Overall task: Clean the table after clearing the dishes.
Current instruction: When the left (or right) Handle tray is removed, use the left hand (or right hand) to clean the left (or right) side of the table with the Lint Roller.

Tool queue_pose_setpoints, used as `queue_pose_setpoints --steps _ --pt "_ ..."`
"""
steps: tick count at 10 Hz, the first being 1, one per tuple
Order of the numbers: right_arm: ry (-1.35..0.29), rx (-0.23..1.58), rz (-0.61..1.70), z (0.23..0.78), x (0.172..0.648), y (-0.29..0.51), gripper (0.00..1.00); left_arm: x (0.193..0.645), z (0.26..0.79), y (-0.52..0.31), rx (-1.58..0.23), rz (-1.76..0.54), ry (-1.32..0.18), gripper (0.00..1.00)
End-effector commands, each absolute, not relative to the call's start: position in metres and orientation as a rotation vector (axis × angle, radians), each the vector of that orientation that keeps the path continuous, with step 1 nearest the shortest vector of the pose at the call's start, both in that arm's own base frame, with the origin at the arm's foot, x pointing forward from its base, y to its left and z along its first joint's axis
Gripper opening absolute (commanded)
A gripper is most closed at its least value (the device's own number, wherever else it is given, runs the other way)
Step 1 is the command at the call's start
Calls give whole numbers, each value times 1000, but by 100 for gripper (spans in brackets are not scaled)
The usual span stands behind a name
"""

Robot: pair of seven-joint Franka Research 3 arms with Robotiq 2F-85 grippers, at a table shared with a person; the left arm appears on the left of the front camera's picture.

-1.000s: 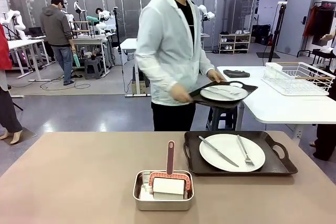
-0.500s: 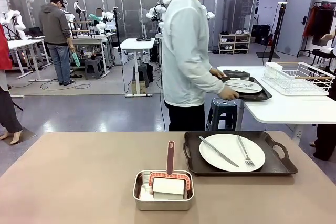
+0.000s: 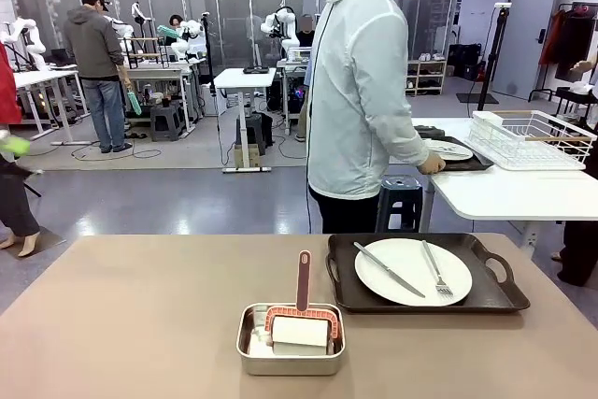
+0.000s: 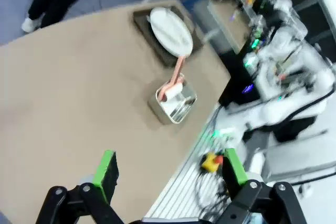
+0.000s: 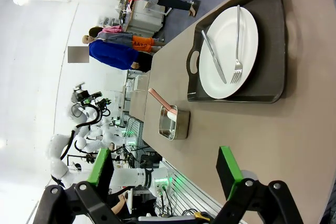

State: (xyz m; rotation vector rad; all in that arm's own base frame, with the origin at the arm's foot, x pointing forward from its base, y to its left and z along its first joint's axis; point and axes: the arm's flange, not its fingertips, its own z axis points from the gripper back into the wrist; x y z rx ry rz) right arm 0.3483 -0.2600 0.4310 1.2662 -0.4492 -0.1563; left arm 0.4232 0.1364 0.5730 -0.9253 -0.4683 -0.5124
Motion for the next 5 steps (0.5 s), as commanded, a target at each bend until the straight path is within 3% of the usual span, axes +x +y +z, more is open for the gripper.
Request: queue_pose_setpoints --steps 1,5 --pt "-452 1274 -151 434 346 -261 100 424 578 38 -686 -726 -443 100" --pt "-452 1274 -151 434 346 -261 100 393 533 -146 -398 -1154 -331 100"
